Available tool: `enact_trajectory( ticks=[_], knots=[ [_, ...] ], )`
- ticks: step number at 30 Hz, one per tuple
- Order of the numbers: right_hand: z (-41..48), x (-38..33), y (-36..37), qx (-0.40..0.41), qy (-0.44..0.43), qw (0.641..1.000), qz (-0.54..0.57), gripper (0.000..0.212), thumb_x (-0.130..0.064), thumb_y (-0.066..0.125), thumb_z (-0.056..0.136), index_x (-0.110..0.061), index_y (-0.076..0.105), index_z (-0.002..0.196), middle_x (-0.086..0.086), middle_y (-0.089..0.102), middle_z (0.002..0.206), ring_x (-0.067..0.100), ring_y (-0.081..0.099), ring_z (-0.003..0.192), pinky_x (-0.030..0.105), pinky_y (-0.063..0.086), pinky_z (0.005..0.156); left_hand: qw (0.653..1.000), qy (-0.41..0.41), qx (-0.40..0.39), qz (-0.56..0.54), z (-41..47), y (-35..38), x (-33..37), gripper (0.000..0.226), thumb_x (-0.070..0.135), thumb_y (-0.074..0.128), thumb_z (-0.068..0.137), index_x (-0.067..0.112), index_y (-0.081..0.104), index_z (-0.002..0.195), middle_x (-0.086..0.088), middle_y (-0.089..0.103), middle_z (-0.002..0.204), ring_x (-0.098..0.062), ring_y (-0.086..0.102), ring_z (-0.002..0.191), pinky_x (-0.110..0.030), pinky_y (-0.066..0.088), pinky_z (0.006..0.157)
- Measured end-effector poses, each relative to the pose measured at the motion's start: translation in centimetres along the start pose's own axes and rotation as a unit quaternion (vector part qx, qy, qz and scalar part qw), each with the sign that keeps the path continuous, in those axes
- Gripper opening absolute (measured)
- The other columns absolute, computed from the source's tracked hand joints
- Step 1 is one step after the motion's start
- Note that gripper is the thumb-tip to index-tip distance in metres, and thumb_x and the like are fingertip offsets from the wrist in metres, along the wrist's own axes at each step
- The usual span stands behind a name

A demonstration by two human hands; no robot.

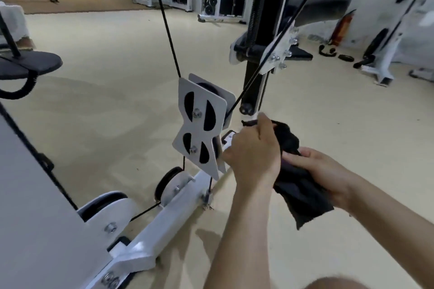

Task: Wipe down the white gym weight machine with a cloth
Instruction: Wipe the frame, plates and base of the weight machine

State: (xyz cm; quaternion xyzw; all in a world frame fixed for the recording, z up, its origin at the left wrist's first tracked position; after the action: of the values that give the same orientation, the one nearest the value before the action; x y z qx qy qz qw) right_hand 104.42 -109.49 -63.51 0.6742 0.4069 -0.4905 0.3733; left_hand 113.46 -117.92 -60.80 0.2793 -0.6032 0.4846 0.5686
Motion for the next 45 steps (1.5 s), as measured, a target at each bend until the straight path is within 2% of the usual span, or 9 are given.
enact_trajectory(
  ticks=[3,12,16,19,24,31,34,37,45],
  knots=[
    [1.2,0.4,-2.0,0.049,0.014,0.999,0.009,0.017,-0.017,0.055,0.095,-0.006,0.065,0.086,0.010,0.065,0.067,0.022,0.062,0.056,0.025,0.049,0.047,0.997,0.035,0.061,-0.014,-0.5,1.1,0.4,0.019,0.028,0.047,0.091,0.031,0.065,0.095,0.014,0.060,0.088,-0.012,0.051,0.094,-0.032,0.044,0.082],
    [9.0,1.1,-1.5,0.027,-0.101,0.994,0.020,0.017,-0.009,0.053,0.095,-0.007,0.068,0.086,0.006,0.068,0.071,0.017,0.065,0.065,0.025,0.050,0.057,0.869,0.184,0.421,0.185,-0.3,-3.9,1.1,0.053,0.018,0.085,0.067,0.007,0.055,0.110,-0.008,0.051,0.107,-0.028,0.046,0.098,-0.026,0.031,0.083],
    [12.1,0.0,0.8,0.011,-0.172,0.985,-0.014,0.035,-0.018,0.051,0.095,-0.025,0.060,0.062,-0.010,0.060,0.056,0.007,0.057,0.053,0.013,0.041,0.047,0.931,0.021,0.337,0.135,2.9,-4.4,-0.2,0.096,0.050,0.080,0.066,0.033,0.024,0.142,0.008,0.036,0.141,-0.012,0.036,0.128,-0.032,0.035,0.103],
    [13.5,-0.4,2.1,-0.023,-0.208,0.978,-0.005,0.036,-0.020,0.052,0.093,-0.026,0.059,0.058,-0.013,0.057,0.052,0.001,0.052,0.047,0.010,0.038,0.044,0.929,-0.060,0.337,0.139,5.2,-5.0,-0.7,0.093,0.052,0.074,0.070,0.034,0.024,0.146,0.024,0.051,0.104,-0.009,0.050,0.103,-0.028,0.041,0.086],
    [15.4,-0.7,1.4,-0.030,-0.223,0.974,0.041,0.030,-0.014,0.051,0.093,-0.028,0.062,0.069,-0.014,0.061,0.060,0.003,0.055,0.053,0.016,0.044,0.050,0.944,-0.027,0.295,0.143,6.0,-6.3,0.0,0.013,0.027,0.069,0.068,0.028,0.065,0.080,0.008,0.067,0.065,-0.005,0.059,0.056,-0.021,0.049,0.050],
    [14.7,-4.5,7.8,-0.226,-0.278,0.927,0.109,0.048,-0.001,0.043,0.096,-0.032,0.059,0.130,-0.013,0.066,0.115,-0.004,0.061,0.095,0.012,0.050,0.077,0.967,0.000,0.227,0.116,5.5,-7.4,0.3,0.023,0.009,0.068,0.067,0.025,0.073,0.082,-0.011,0.070,0.073,-0.018,0.068,0.066,-0.029,0.057,0.055],
    [13.4,-3.5,7.8,-0.214,-0.293,0.923,0.130,0.041,0.001,0.048,0.095,-0.024,0.069,0.119,-0.017,0.070,0.086,-0.001,0.064,0.079,0.030,0.060,0.074,0.970,0.001,0.218,0.107,5.4,-7.8,0.0,0.025,0.012,0.068,0.063,0.019,0.071,0.087,-0.017,0.068,0.075,-0.018,0.063,0.065,-0.034,0.055,0.059],
    [12.2,-3.2,6.6,-0.137,-0.374,0.912,0.095,0.037,0.002,0.054,0.091,-0.022,0.073,0.112,-0.029,0.061,0.066,-0.006,0.059,0.064,0.003,0.043,0.058,0.975,0.013,0.195,0.102,5.3,-7.5,0.0,0.030,0.016,0.071,0.063,0.023,0.072,0.092,-0.007,0.069,0.075,-0.014,0.063,0.069,-0.029,0.053,0.061],
    [17.9,-4.6,8.4,-0.095,-0.282,0.954,0.035,0.033,0.002,0.050,0.087,-0.013,0.076,0.099,0.000,0.075,0.098,0.013,0.069,0.096,0.037,0.055,0.088,0.967,0.031,0.236,0.092,5.4,-7.8,0.2,0.034,0.008,0.067,0.067,0.040,0.073,0.078,0.004,0.073,0.074,-0.008,0.068,0.068,-0.019,0.054,0.058]
  ],
)
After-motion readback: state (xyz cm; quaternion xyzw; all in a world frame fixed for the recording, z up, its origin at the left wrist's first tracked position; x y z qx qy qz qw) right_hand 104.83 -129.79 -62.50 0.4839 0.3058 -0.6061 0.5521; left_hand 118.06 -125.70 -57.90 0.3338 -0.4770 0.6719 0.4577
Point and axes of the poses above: each hand's wrist, its own z-axis towards the middle knuckle, its own y-axis out of the palm, x = y × z, the point moved 6 cm from there along z, towards the middle knuckle
